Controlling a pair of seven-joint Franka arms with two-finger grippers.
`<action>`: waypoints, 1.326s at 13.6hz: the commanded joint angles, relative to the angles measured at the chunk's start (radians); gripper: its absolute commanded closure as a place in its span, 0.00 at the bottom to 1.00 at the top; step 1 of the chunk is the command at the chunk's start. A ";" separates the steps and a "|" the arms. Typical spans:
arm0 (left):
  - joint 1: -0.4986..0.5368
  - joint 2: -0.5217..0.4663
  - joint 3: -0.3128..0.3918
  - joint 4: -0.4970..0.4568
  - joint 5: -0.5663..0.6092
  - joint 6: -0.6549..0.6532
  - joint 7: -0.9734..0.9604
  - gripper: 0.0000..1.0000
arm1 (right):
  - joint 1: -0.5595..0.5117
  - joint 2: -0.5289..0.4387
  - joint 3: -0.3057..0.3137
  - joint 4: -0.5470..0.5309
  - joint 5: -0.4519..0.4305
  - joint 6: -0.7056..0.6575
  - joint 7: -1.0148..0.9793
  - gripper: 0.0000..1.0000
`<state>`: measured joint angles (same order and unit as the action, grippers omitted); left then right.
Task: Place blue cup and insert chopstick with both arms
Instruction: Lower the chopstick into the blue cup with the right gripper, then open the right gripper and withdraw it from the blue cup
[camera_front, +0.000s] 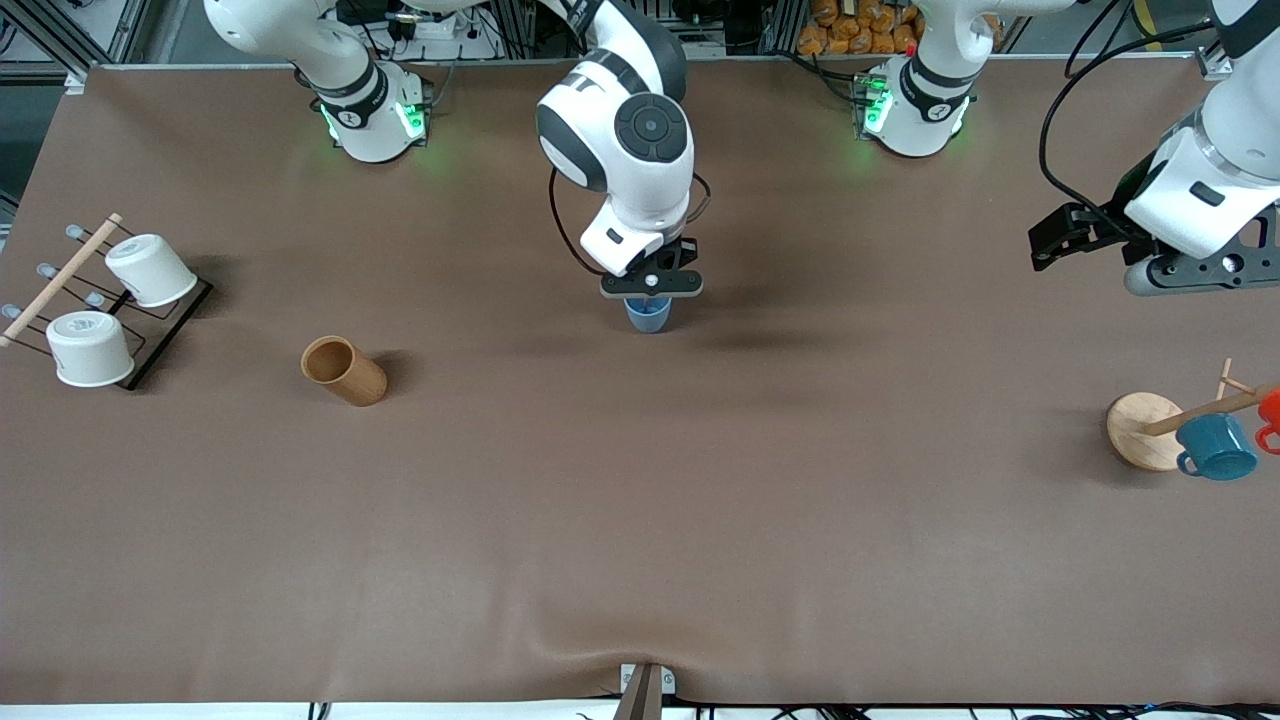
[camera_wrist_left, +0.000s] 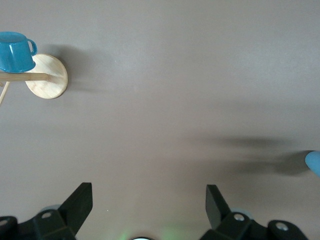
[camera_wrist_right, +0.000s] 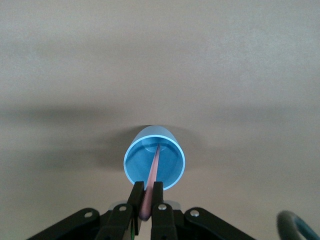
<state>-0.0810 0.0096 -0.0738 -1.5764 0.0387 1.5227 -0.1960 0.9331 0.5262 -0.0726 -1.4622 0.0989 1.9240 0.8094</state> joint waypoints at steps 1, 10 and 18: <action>0.006 0.001 0.002 0.004 -0.017 -0.004 0.013 0.00 | -0.007 -0.006 0.005 -0.009 0.005 0.012 0.001 0.98; 0.006 0.000 0.002 0.006 -0.017 -0.004 0.013 0.00 | -0.005 -0.009 0.007 -0.009 0.005 0.004 0.002 0.00; 0.007 0.001 0.005 0.004 -0.017 -0.004 0.027 0.00 | -0.062 -0.147 0.022 0.000 0.008 -0.134 -0.007 0.00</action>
<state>-0.0798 0.0098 -0.0735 -1.5772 0.0387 1.5227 -0.1942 0.9222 0.4466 -0.0731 -1.4458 0.0989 1.8347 0.8094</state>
